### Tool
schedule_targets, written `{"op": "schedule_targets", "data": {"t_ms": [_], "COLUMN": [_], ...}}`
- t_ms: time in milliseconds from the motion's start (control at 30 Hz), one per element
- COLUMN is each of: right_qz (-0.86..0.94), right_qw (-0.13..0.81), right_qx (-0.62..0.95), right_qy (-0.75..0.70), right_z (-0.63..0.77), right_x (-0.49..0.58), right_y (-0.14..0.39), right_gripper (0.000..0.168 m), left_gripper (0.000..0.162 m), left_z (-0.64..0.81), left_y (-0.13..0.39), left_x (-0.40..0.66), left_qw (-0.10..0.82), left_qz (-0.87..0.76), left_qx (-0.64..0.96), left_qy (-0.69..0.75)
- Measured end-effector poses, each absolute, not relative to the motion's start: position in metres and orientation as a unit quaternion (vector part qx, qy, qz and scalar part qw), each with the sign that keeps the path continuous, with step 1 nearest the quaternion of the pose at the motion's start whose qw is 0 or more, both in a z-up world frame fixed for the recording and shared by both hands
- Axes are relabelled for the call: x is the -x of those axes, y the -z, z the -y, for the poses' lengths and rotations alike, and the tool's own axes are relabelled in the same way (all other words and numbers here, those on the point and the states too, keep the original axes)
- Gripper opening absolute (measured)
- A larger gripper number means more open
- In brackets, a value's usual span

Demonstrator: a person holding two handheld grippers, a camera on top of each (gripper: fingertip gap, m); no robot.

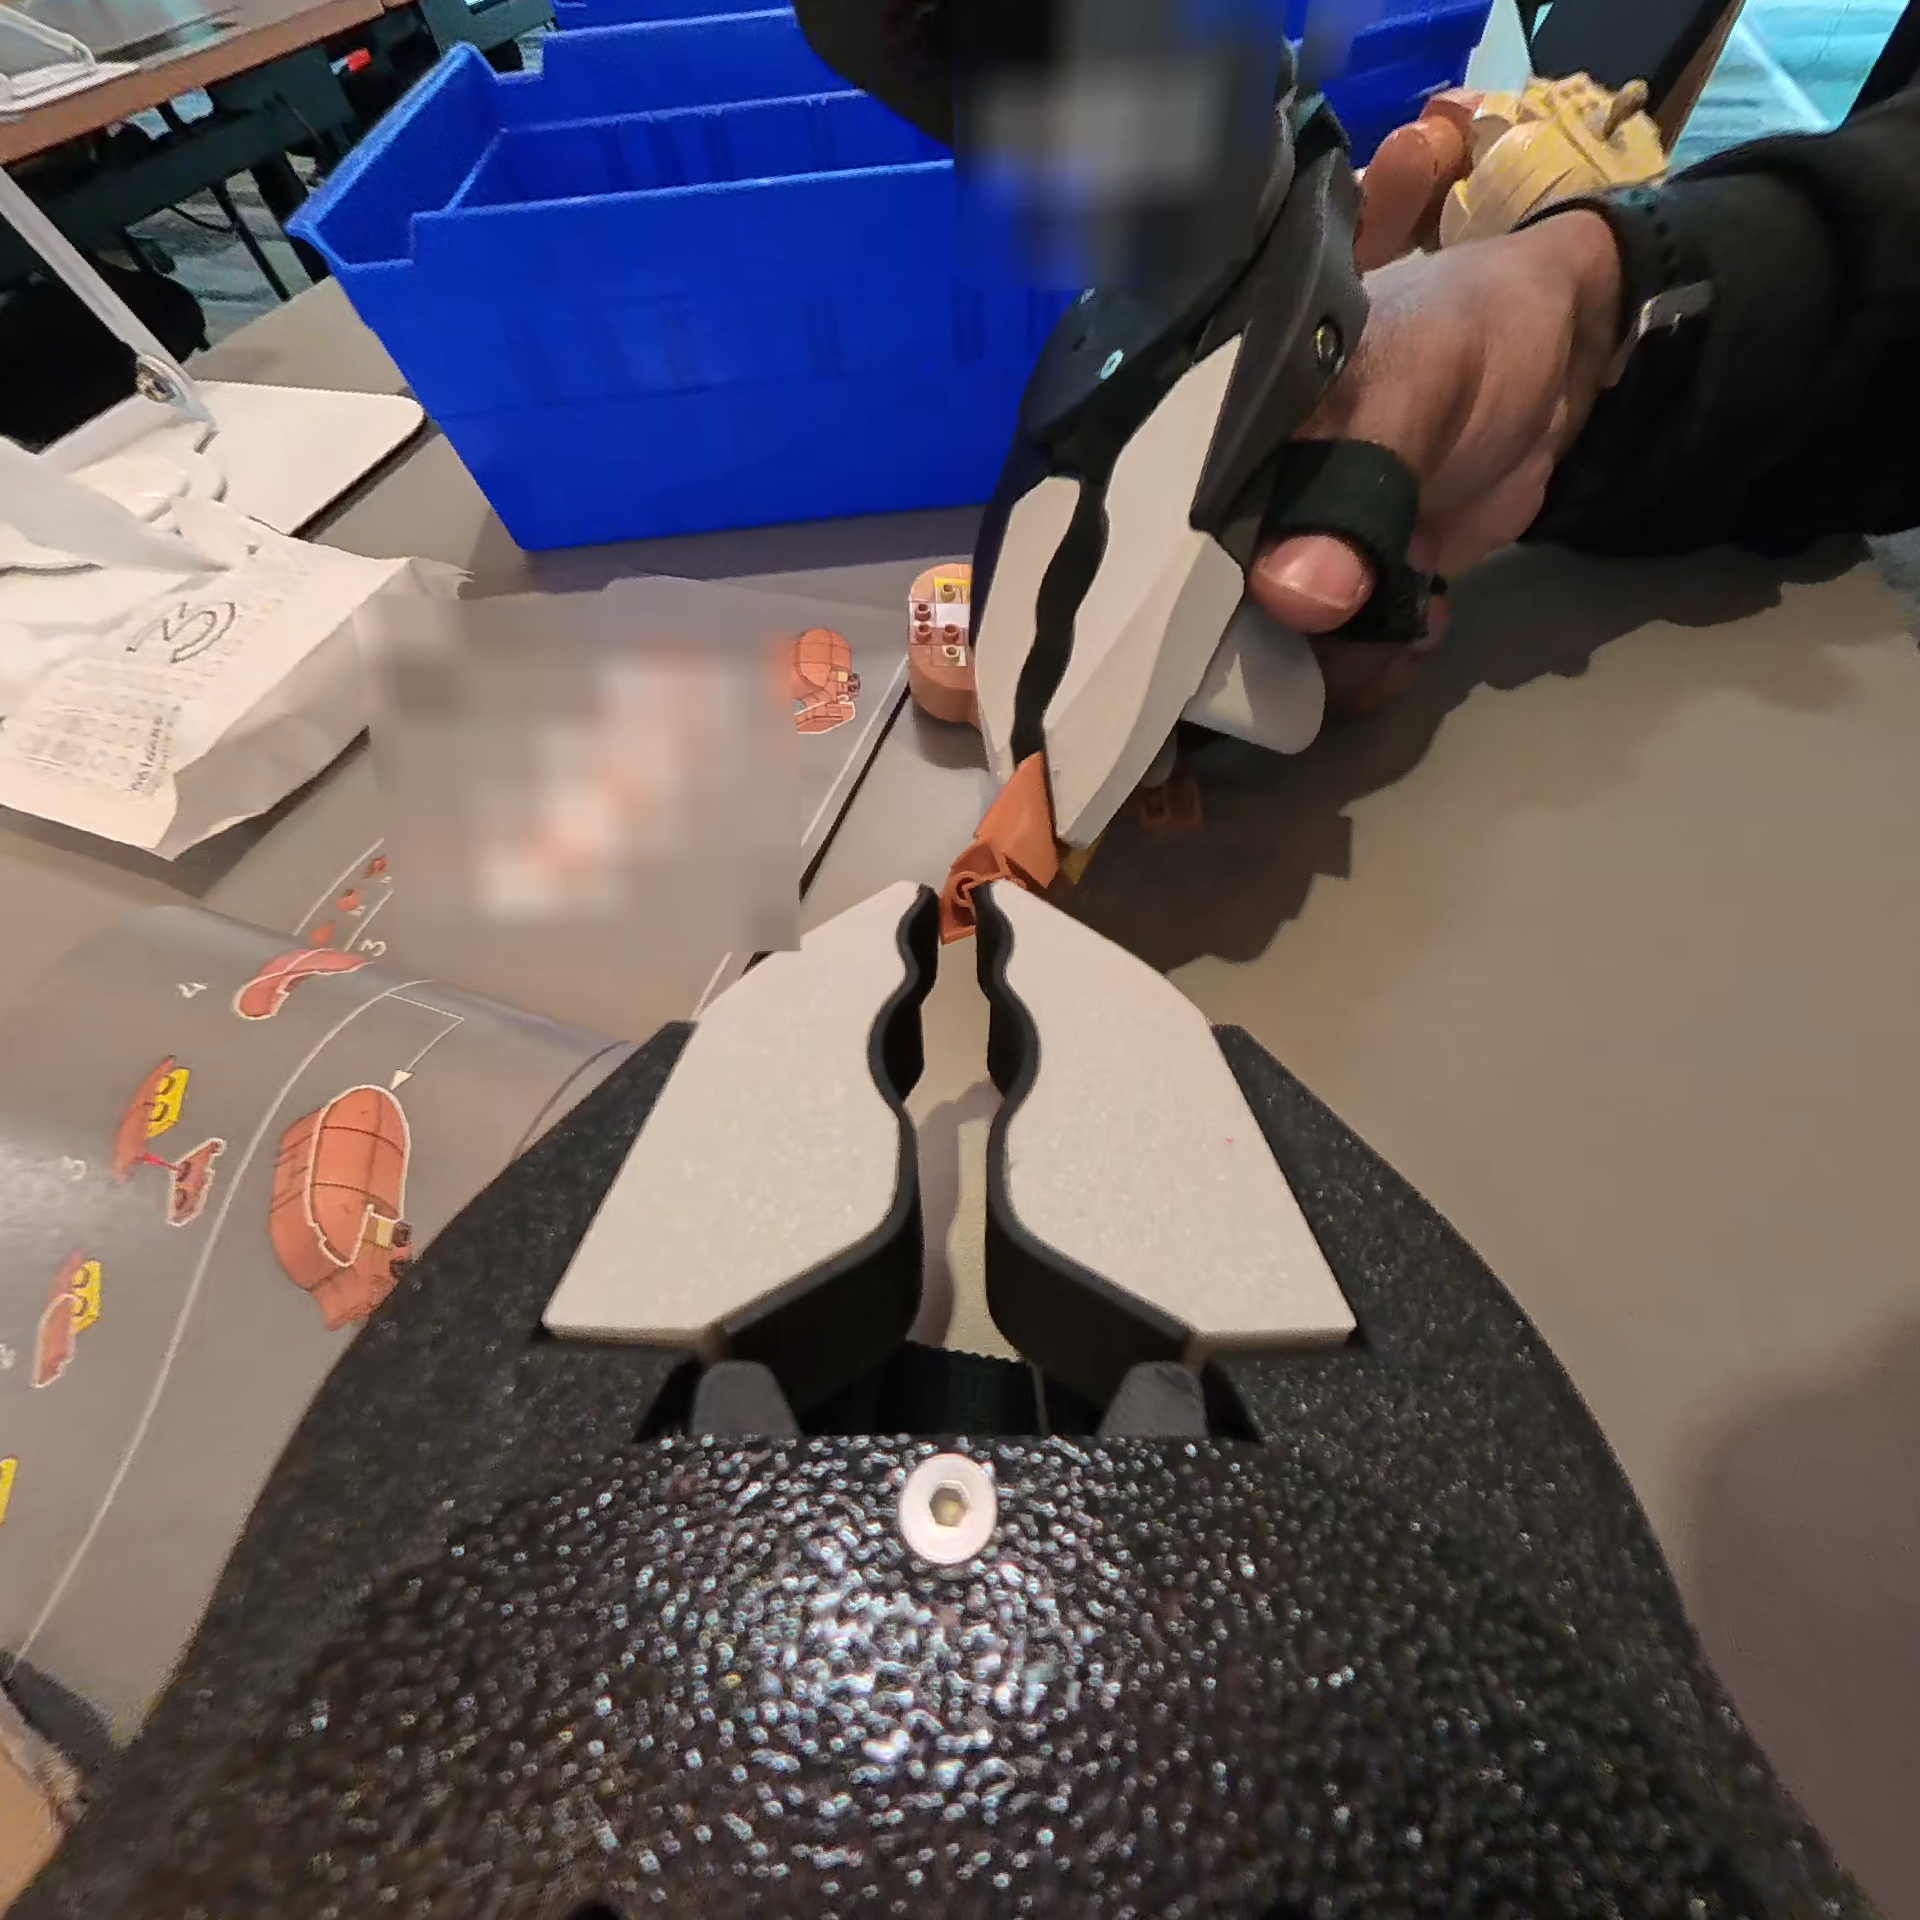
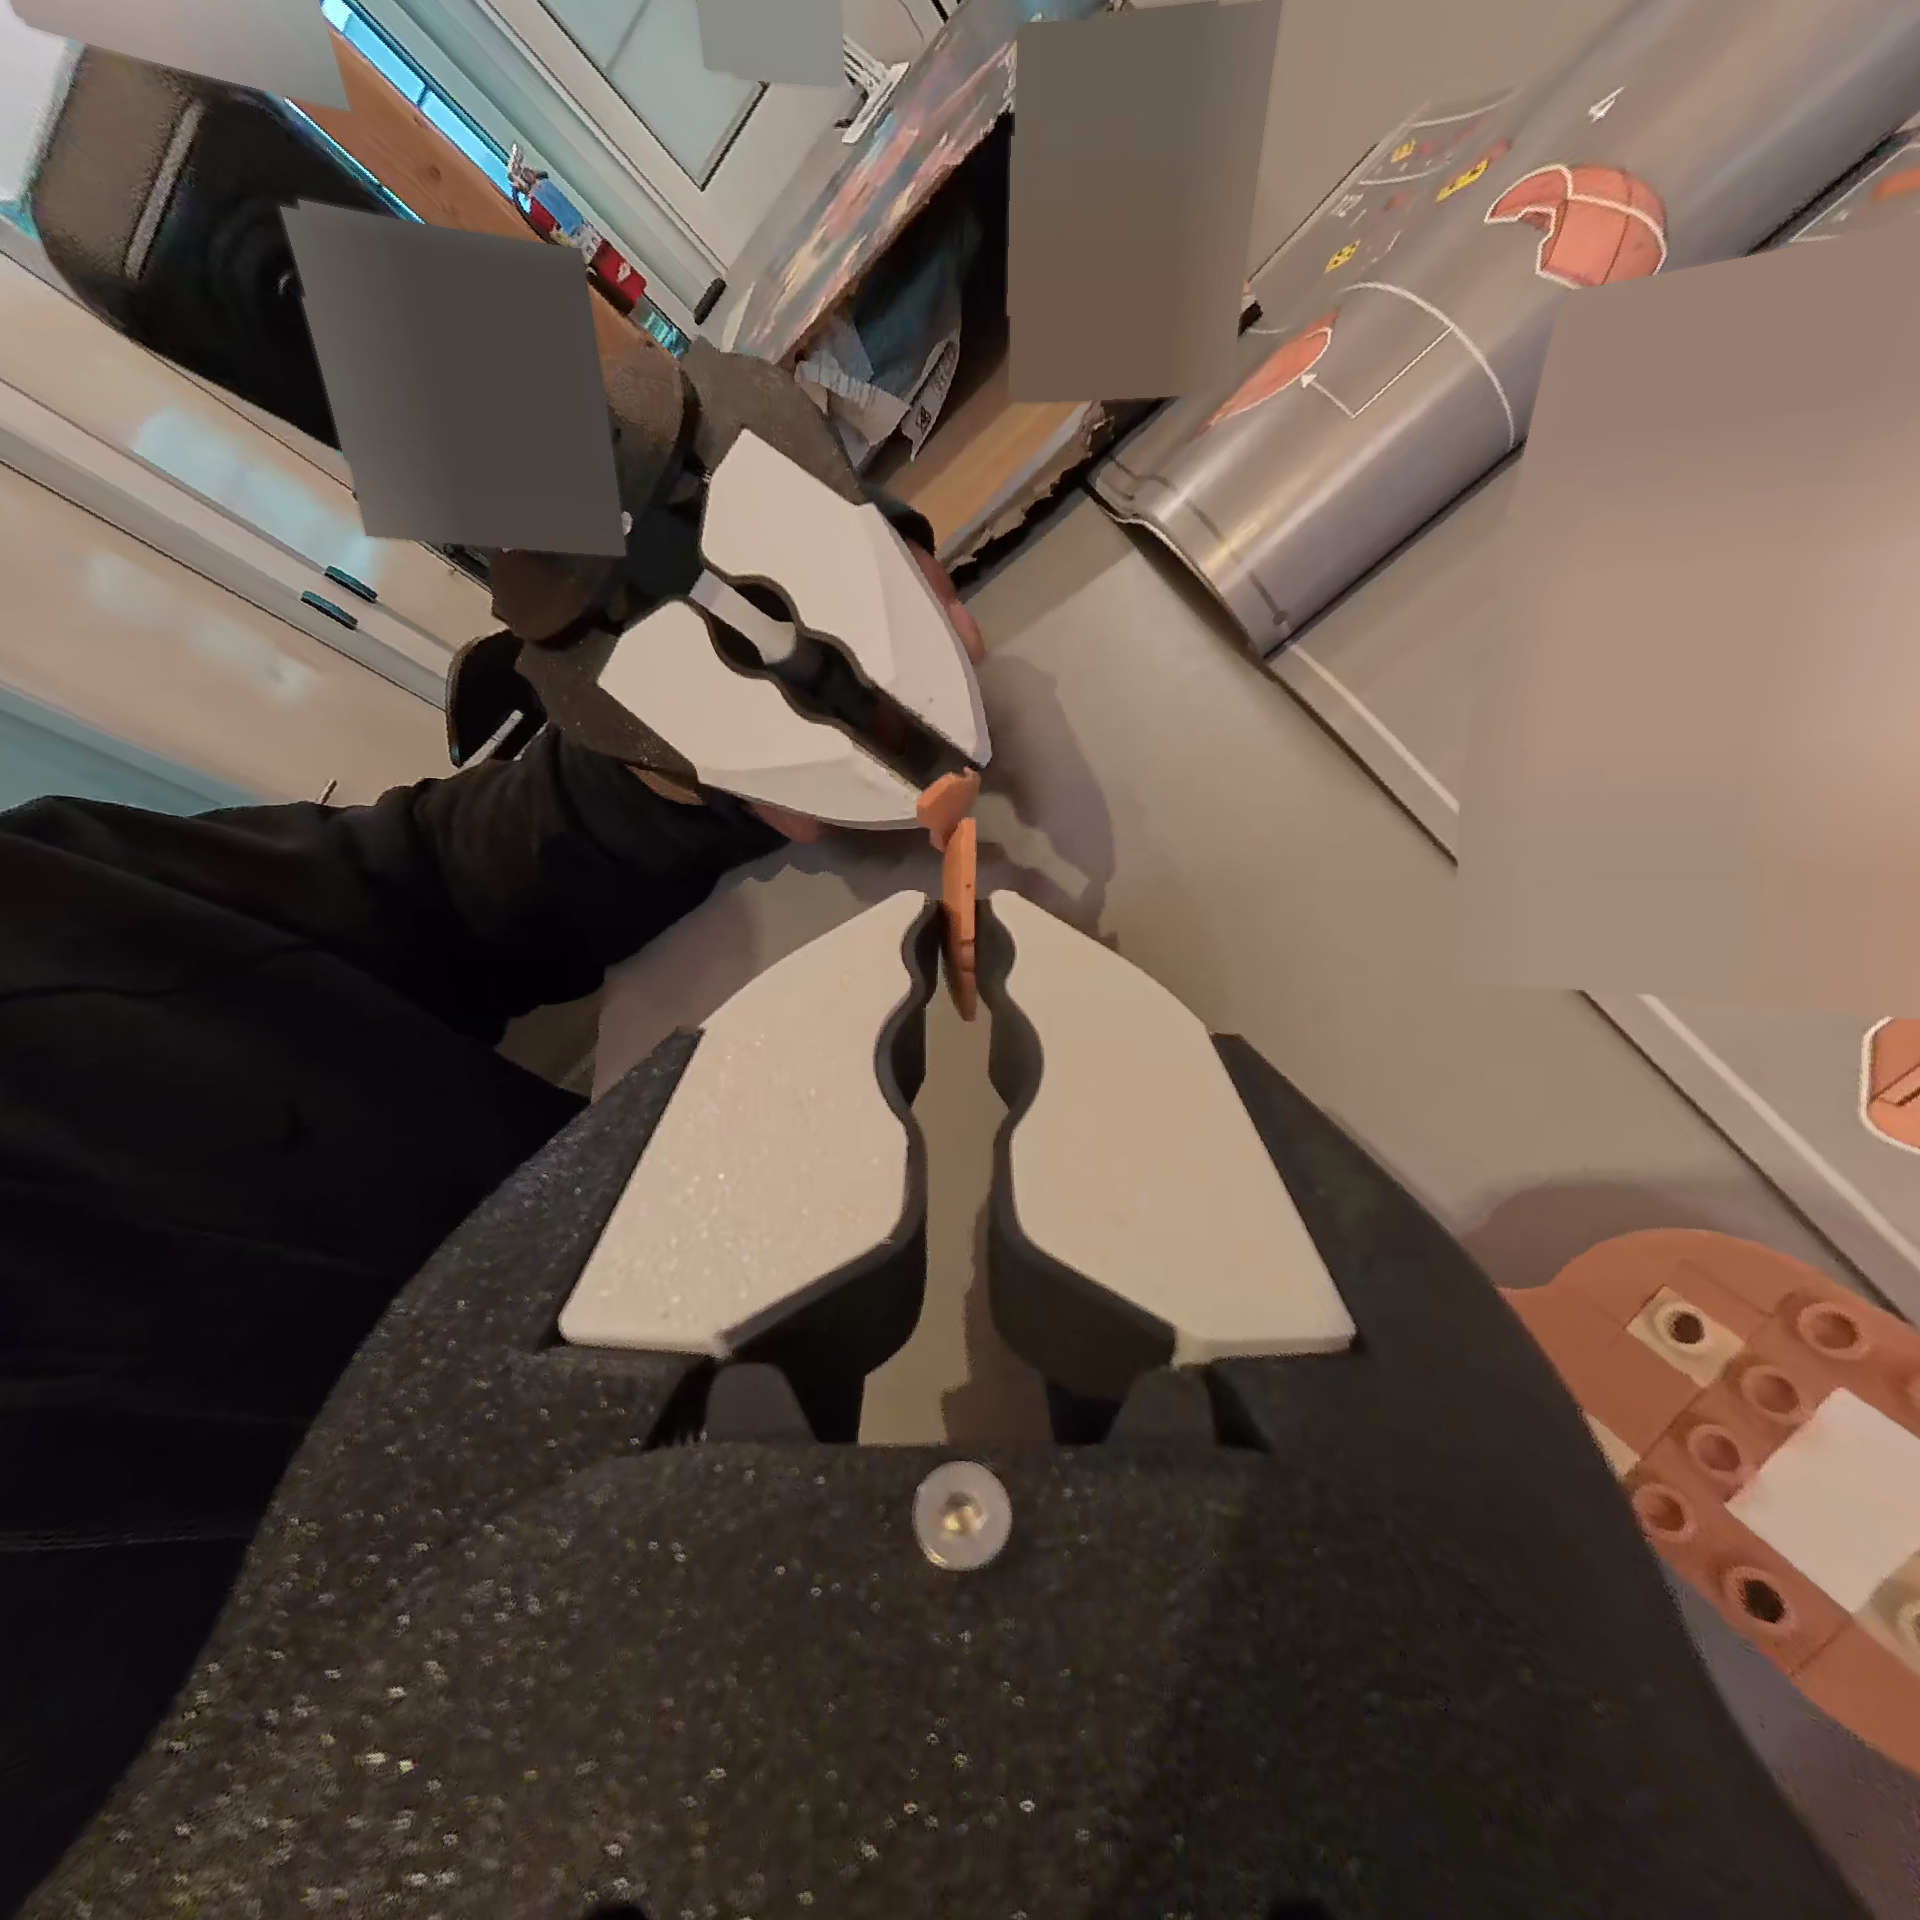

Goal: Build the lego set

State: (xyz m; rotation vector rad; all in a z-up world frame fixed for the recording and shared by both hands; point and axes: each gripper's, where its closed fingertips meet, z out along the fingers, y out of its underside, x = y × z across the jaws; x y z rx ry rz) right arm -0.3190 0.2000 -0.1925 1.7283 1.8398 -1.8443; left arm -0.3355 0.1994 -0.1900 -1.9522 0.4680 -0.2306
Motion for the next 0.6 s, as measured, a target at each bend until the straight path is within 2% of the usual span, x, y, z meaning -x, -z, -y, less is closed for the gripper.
{"op": "schedule_targets", "data": {"t_ms": [300,600], "right_qz": [-0.585,-0.579], "right_qw": [0.005,0.006], "right_qx": [-0.548,-0.544], "right_qy": [0.598,0.607], "right_z": [-0.199,-0.198], "right_x": [0.320,0.320], "right_y": [0.190,0.186], "right_gripper": [0.007,0.006], "left_gripper": [0.007,0.012], "left_z": [-0.198,-0.195], "left_y": [0.190,0.199], "left_x": [0.334,0.329], "left_qw": [0.527,0.499], "left_qz": [-0.147,-0.168], "left_qx": [0.816,0.830], "left_qy": [0.186,0.184]}}
